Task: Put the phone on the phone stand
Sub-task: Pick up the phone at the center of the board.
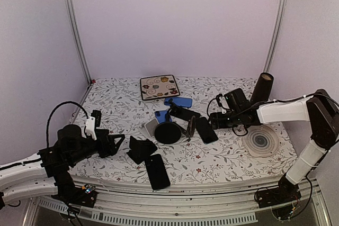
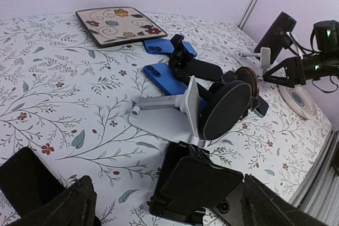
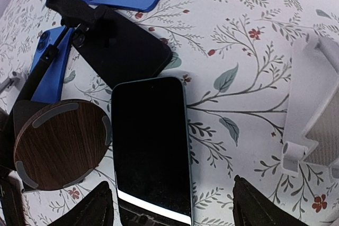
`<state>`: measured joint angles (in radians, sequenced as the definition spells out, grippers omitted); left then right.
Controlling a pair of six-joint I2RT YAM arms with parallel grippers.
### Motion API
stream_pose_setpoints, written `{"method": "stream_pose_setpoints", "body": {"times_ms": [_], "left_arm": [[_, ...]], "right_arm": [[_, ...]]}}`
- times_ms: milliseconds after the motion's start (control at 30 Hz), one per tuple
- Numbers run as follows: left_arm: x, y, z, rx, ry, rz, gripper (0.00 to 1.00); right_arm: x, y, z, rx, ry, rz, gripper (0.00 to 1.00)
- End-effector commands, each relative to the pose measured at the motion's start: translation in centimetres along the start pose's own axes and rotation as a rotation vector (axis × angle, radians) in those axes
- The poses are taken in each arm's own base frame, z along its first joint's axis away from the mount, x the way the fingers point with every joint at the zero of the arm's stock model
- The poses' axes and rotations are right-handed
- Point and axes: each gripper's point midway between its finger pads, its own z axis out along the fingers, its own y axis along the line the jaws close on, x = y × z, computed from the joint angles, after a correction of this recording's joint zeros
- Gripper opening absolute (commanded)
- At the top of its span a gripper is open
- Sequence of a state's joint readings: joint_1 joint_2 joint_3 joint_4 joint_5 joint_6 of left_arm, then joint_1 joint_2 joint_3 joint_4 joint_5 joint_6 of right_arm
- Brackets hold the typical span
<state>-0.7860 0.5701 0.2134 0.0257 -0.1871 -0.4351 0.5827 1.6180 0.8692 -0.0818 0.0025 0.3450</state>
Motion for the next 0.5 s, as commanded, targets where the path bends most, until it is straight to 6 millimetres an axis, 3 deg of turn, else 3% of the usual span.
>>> {"method": "stream_pose_setpoints", "body": {"times_ms": [0,167,467], "left_arm": [[-0.4,0.0,0.1,0.006,-0.018,0.008,0.95],[-0.3,0.0,0.1,0.007,-0.015,0.01,0.95],[-0.4,0.0,0.1,0.005,-0.017,0.009,0.96]], "right_arm": [[-0.1,1.7,1.5,0.013,0.034,-0.125,0.82],[-0.1,2.5,3.3,-0.008,0.078,-0.19,0.93],[0.0,2.7,6.3,0.005,0.155,-0.258,0.94]]}}
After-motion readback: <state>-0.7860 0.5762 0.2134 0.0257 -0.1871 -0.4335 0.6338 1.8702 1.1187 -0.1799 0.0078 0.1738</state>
